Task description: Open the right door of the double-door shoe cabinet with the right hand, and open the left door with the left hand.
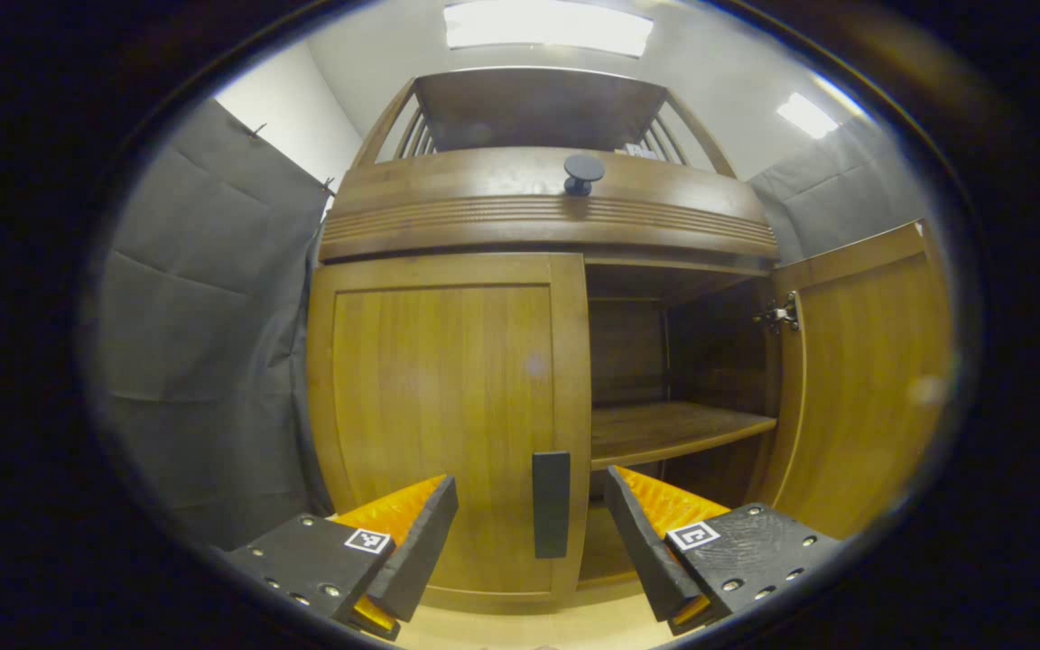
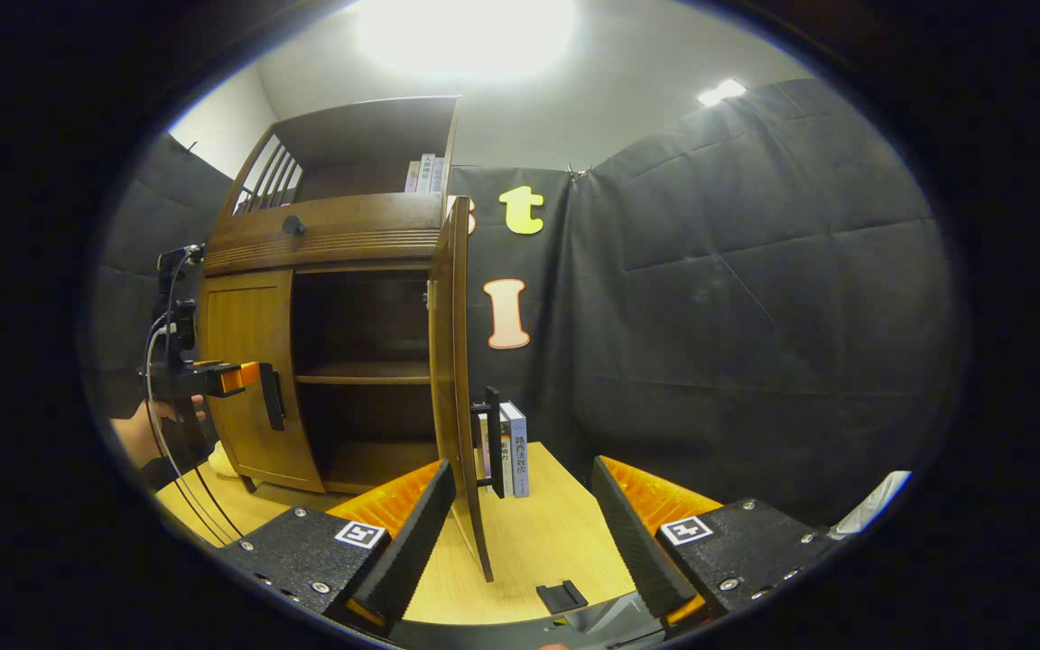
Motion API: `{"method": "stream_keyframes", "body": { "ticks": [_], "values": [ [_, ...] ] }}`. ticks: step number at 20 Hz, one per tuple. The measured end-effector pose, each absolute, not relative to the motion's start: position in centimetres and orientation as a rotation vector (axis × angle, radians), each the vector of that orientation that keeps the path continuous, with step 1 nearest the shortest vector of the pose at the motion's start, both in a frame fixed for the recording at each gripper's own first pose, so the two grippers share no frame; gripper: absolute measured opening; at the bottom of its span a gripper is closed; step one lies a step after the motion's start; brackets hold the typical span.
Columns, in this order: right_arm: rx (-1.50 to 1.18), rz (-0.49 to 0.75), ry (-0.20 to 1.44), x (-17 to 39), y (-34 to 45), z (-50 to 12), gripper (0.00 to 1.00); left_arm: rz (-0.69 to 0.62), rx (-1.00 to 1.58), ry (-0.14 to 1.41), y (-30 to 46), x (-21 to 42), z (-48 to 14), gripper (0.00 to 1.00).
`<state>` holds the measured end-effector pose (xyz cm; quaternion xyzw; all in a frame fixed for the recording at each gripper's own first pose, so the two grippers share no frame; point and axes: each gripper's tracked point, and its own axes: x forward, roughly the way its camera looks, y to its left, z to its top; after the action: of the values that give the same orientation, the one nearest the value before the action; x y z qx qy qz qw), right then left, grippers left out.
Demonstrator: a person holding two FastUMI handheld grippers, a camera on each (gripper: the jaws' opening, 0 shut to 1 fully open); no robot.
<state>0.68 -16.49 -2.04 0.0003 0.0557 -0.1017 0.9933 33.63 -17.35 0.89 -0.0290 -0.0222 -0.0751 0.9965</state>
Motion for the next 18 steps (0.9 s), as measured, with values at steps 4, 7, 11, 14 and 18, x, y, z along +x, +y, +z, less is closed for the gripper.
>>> {"method": "stream_keyframes", "body": {
  "ticks": [4,7,11,14,18],
  "values": [
    [0.015,-0.233,0.144,0.8,-15.6,-3.0,0.95,-0.157,-0.041,-0.012,-17.6,37.8,-1.6,0.94],
    [0.008,-0.245,0.155,0.8,-15.2,-3.3,0.95,-0.180,-0.047,0.039,-18.9,39.9,-3.0,0.91],
    [0.011,-0.246,0.165,0.9,-15.0,-3.6,0.94,-0.199,-0.048,0.061,-20.8,40.1,-3.9,0.67],
    [0.012,-0.243,0.164,0.8,-14.9,-3.6,0.95,-0.206,-0.034,0.057,-21.3,40.5,-4.0,0.49],
    [0.013,-0.216,0.152,1.1,-14.5,-3.5,0.95,-0.191,-0.060,0.074,-20.7,39.5,-3.5,0.22]
  ]
}}
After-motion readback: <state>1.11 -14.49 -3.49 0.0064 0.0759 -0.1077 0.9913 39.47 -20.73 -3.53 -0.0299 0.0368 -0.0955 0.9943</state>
